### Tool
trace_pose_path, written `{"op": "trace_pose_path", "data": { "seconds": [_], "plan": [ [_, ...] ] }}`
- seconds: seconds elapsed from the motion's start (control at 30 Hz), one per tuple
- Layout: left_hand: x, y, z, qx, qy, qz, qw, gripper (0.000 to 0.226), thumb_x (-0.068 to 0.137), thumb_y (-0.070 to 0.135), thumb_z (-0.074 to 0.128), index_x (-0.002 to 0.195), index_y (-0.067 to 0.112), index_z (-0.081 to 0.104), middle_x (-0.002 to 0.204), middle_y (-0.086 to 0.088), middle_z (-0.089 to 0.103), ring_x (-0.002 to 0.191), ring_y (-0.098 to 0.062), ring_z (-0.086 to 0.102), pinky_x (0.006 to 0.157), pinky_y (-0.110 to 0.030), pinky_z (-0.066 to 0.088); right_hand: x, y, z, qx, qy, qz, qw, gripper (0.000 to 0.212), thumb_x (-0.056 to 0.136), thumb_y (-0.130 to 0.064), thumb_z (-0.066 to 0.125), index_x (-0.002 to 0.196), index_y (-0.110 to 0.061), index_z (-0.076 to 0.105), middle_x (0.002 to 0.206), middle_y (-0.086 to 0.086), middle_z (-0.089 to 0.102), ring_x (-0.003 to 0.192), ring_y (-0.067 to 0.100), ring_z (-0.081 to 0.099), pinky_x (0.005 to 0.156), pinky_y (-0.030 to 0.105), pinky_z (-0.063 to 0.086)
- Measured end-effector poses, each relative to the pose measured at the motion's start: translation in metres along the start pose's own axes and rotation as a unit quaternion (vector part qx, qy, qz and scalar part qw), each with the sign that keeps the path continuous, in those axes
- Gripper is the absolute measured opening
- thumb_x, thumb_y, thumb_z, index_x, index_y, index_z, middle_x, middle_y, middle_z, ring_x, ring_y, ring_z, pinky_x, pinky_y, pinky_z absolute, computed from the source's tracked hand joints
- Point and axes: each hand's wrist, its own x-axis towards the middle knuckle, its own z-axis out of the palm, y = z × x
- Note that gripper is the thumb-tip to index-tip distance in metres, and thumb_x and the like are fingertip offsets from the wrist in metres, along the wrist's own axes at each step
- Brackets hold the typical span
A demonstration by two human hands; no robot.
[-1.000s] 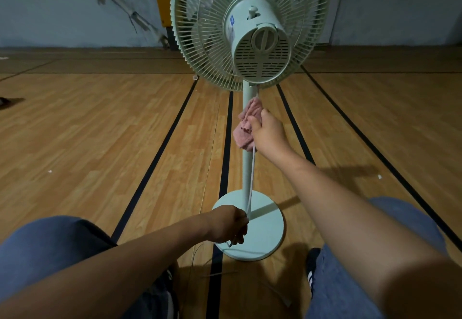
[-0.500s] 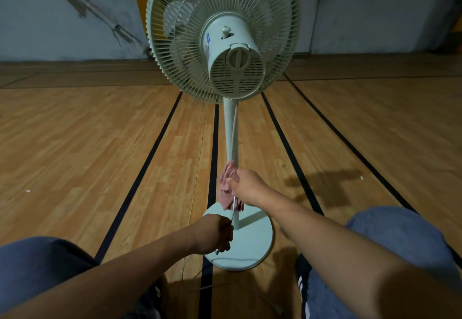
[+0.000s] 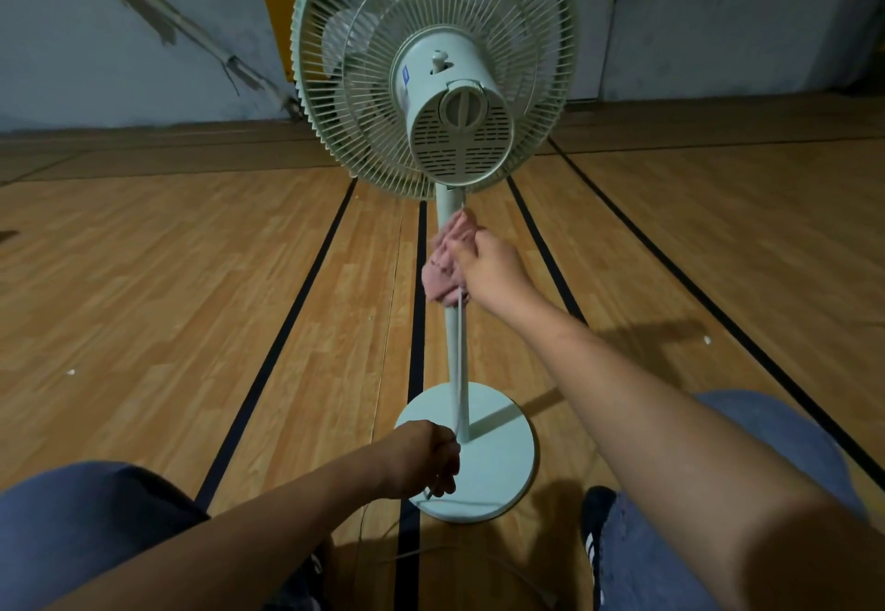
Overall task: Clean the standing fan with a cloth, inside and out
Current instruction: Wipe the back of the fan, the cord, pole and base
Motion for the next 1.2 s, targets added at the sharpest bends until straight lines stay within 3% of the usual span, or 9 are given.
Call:
{"op": "trace_pose_path", "data": {
  "seconds": [0.13,0.3,0.47,0.6,0.77,0.93,1.0,1.1,1.2],
  "plan": [
    [0.001,0.001,0.002,-0.003,-0.005,0.001,1.0,0.038,0.118,0.024,0.044,0.113,-0.001,0.072,0.111,-0.017,0.081,0.105,-0.031,0.078,0.099,-0.039,0.062,0.016,-0.012,-0.011,0.01,0.049,-0.031,0.998,0.016,0.111,-0.031,0.052,0.101,-0.025,0.064,0.092,-0.011,0.069,0.061,-0.008,0.067,0.046,0.008,0.046],
    [0.005,-0.002,0.0,0.0,-0.001,0.003,1.0,0.035,0.118,0.019,0.045,0.121,-0.004,0.071,0.117,-0.02,0.079,0.104,-0.033,0.076,0.092,-0.034,0.062,0.011,0.004,-0.002,-0.053,0.028,-0.01,0.998,0.02,0.109,-0.031,0.054,0.11,-0.016,0.066,0.095,-0.003,0.069,0.077,0.008,0.069,0.059,0.019,0.053],
    [0.011,-0.002,-0.016,0.134,0.012,-0.034,0.99,0.028,0.113,0.01,0.052,0.136,0.004,0.067,0.129,-0.015,0.074,0.109,-0.023,0.073,0.098,-0.034,0.061,-0.008,0.031,0.015,-0.078,-0.018,0.013,0.997,0.017,0.108,-0.03,0.056,0.1,-0.018,0.064,0.093,-0.004,0.068,0.085,0.01,0.067,0.063,0.026,0.051],
    [0.022,0.005,-0.049,0.15,0.175,-0.108,0.967,0.02,0.108,0.012,0.054,0.112,0.007,0.072,0.104,-0.012,0.078,0.094,-0.026,0.078,0.087,-0.046,0.067,-0.026,0.055,0.026,-0.093,-0.056,0.032,0.994,0.013,0.108,-0.03,0.055,0.106,-0.021,0.064,0.096,-0.007,0.067,0.09,0.009,0.066,0.065,0.024,0.049],
    [0.024,0.033,-0.069,0.016,0.369,0.011,0.929,0.025,0.113,0.045,0.047,0.095,0.034,0.059,0.085,0.002,0.07,0.077,-0.019,0.07,0.061,-0.033,0.055,-0.05,0.068,0.035,-0.116,-0.107,0.065,0.985,0.025,0.11,-0.038,0.048,0.118,-0.02,0.064,0.111,0.006,0.072,0.101,0.024,0.07,0.09,0.047,0.061],
    [0.031,0.061,-0.064,-0.023,0.345,0.102,0.933,0.036,0.109,0.055,0.054,0.12,0.027,0.073,0.109,0.001,0.071,0.098,-0.017,0.07,0.084,-0.038,0.06,-0.067,0.074,0.03,-0.085,-0.152,0.121,0.977,0.031,0.108,-0.036,0.039,0.105,-0.022,0.067,0.089,0.004,0.079,0.084,0.025,0.077,0.078,0.04,0.061],
    [0.034,0.066,-0.063,-0.07,0.331,0.12,0.933,0.031,0.109,0.048,0.061,0.114,0.021,0.076,0.092,0.006,0.076,0.086,-0.01,0.073,0.072,-0.028,0.059,-0.072,0.077,0.024,-0.11,-0.16,0.113,0.975,0.024,0.106,-0.029,0.043,0.099,-0.029,0.066,0.084,-0.003,0.077,0.079,0.019,0.074,0.077,0.037,0.062],
    [0.038,0.07,-0.063,-0.09,0.321,0.119,0.935,0.028,0.109,0.038,0.065,0.096,0.015,0.074,0.064,0.013,0.07,0.058,0.0,0.065,0.051,-0.013,0.045,-0.077,0.083,0.017,-0.15,-0.188,0.089,0.967,0.021,0.107,-0.02,0.051,0.119,-0.023,0.067,0.109,0.004,0.074,0.101,0.024,0.07,0.09,0.043,0.061],
    [0.04,0.075,-0.068,-0.046,0.328,0.094,0.939,0.027,0.111,0.035,0.061,0.098,0.014,0.072,0.076,0.002,0.068,0.064,-0.01,0.061,0.056,-0.023,0.044,-0.082,0.09,0.012,-0.141,-0.218,0.084,0.962,0.023,0.106,-0.016,0.053,0.125,-0.017,0.066,0.111,0.005,0.072,0.1,0.022,0.069,0.08,0.035,0.058]
  ]
}}
